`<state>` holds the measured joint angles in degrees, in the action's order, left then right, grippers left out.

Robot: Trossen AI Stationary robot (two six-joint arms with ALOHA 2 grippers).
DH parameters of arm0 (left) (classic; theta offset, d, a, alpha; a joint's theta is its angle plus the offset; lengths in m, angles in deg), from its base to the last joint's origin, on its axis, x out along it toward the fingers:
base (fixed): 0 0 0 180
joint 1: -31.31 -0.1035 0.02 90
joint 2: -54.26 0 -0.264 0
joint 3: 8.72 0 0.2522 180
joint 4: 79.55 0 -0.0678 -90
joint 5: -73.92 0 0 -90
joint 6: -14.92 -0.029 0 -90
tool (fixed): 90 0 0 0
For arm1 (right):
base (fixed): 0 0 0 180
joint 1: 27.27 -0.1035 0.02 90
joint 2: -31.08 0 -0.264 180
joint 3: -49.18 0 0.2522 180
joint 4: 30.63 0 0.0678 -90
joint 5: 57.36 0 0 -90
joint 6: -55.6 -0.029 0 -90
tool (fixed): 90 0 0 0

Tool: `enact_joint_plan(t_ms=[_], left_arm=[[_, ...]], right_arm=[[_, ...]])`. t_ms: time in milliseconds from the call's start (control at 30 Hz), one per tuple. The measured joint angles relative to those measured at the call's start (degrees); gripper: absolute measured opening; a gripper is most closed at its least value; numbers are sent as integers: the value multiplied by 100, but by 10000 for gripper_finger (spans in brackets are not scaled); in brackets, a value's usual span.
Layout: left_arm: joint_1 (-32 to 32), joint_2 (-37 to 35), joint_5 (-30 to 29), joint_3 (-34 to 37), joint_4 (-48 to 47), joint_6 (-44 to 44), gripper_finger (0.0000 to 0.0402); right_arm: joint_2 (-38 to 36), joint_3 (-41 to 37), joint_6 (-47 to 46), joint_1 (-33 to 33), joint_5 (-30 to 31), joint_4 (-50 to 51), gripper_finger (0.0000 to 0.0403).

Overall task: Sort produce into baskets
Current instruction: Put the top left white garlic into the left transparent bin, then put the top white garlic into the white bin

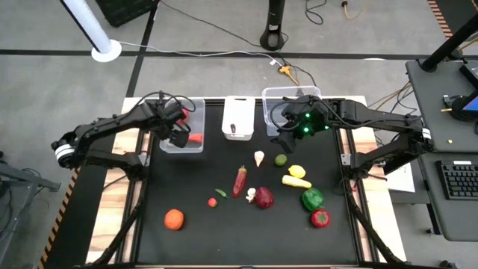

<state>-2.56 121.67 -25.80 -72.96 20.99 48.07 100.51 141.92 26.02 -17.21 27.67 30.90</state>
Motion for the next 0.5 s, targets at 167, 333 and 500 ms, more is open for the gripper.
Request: enact_joint_plan(t_ms=[167,333,500], left_arm=[[0,132,-28,-26,235,-114,179],[-11,332,-179,-26,230,-89,193],[-9,469,-186,-26,228,-118,217]], right_arm=[[54,0,-128,-193,-4,-2,274],[319,0,-209,-486,-2,-4,274],[708,0,-424,-705,-3,-4,274]])
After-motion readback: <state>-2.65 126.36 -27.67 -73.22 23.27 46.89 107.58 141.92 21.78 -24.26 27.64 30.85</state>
